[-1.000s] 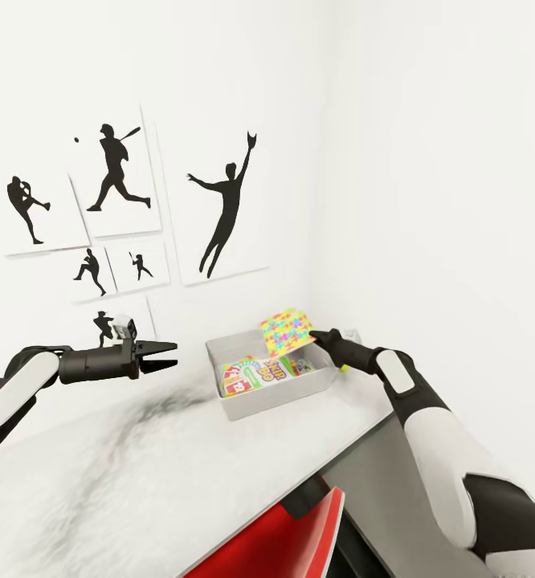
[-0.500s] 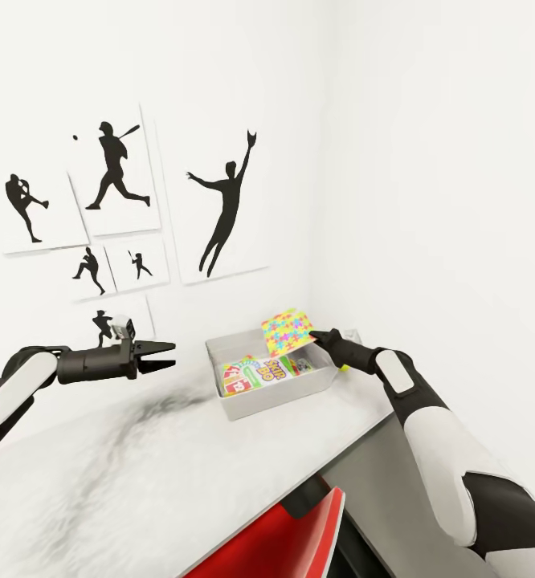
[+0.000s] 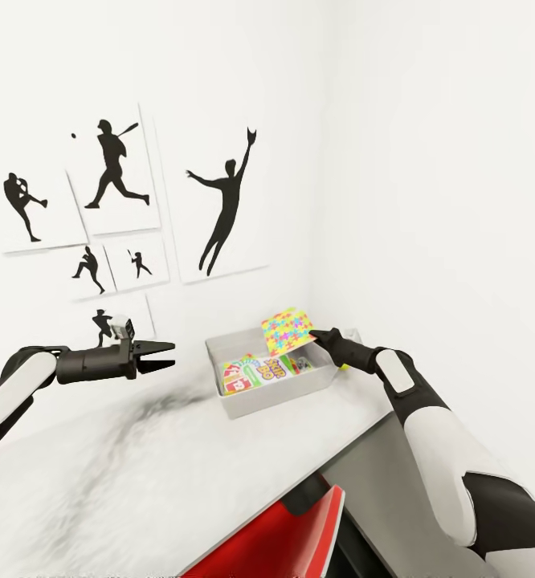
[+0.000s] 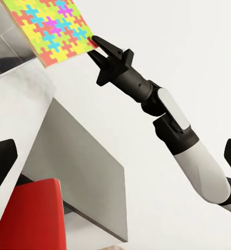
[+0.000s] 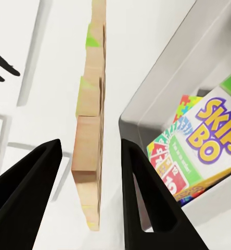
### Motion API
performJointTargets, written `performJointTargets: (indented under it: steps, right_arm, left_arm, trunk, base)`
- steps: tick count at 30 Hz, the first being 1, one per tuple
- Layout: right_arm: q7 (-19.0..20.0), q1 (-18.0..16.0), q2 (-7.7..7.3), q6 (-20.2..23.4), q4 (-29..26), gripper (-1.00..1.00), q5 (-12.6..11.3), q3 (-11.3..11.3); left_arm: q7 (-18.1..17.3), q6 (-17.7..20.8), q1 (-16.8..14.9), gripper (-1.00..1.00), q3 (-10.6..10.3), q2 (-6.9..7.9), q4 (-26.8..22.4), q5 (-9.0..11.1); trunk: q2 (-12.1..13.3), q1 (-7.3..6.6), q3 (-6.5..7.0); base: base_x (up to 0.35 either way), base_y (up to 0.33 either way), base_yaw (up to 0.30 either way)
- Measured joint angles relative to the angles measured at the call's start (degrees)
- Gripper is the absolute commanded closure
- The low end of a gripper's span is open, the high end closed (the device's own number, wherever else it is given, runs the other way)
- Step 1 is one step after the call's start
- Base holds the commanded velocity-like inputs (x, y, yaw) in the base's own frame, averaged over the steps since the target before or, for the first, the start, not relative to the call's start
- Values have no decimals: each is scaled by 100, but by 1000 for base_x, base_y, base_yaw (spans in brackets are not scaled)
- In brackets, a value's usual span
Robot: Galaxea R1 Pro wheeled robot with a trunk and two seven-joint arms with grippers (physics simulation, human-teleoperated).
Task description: Put all the toys in the child's room - the three board games (two on the bed and one on the table), the two jigsaw puzzles on the table, and the tennis ball on the table - inside the toy box on the table in the child's room.
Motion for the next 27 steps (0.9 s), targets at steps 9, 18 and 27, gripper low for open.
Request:
performJointTargets:
  steps: [9, 18, 27]
  right_arm:
    - [0, 0, 0, -6, 0, 100, -3, 0]
    - [6, 0, 1, -13, 0, 100, -3, 0]
    - [31, 0, 1, -15, 0, 100, -1, 0]
  left_arm:
    - [1, 0, 0, -100, 0, 1, 0, -5]
    - [3, 0, 0, -100, 0, 0, 0, -8]
    - [1, 0, 0, -100, 0, 0, 0, -10]
  trunk:
    - [362, -198, 78]
    - [725, -396, 156]
    - [726, -397, 71]
  base:
    - [0, 0, 0]
    - [0, 0, 0]
    - [0, 0, 0]
